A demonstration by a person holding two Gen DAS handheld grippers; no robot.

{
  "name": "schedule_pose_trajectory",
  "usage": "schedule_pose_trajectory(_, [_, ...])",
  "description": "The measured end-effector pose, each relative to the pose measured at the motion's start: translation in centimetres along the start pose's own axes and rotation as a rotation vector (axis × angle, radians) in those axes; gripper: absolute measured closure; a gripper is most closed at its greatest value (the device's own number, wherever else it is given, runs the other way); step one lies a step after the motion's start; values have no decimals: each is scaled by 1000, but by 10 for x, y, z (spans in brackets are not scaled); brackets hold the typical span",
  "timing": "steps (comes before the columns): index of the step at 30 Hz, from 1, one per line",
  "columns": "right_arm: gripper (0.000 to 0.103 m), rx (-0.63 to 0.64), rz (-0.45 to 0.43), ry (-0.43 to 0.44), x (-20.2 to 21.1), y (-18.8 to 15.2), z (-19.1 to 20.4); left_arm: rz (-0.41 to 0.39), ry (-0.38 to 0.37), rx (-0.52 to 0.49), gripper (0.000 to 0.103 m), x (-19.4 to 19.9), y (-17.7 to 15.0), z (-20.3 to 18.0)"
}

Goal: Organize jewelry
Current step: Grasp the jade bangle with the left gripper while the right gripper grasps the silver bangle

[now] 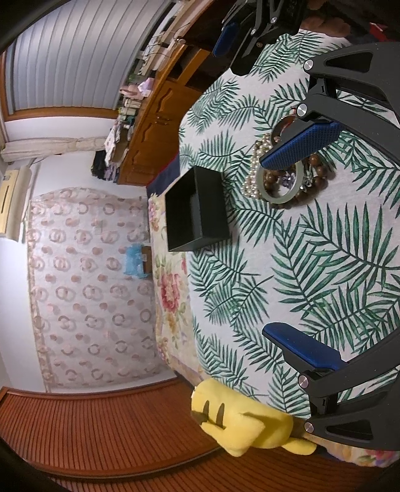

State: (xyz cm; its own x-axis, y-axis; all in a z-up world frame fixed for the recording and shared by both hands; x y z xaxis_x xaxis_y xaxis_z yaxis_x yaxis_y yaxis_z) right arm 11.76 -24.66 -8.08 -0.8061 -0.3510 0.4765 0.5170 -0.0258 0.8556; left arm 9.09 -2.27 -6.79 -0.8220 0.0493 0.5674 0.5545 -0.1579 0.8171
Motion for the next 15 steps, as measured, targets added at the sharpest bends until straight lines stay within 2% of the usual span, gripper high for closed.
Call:
schedule_pose_trajectory(8, [26,14,85,12,-15,-30,-10,63,-56,-20,7,-20,-15,-10])
schedule_pose_trajectory(15, [27,10,131,-1,-22,-47,-20,127,-108,-87,7,-47,-28,-31])
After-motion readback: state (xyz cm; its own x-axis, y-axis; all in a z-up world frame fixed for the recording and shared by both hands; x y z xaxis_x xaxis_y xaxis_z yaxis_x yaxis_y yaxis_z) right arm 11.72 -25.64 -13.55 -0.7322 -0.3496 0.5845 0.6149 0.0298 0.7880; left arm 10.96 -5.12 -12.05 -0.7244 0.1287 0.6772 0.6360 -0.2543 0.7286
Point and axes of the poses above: each gripper's, at about its wrist camera, not at the fingertips, and x roughly against the way its jaws point, z to its left, y to its top, the point moved 10 cm from there along -x, roughly the way its jaws point, and after that the axes turned 7 degrees about -x, right-handed, at the moved point
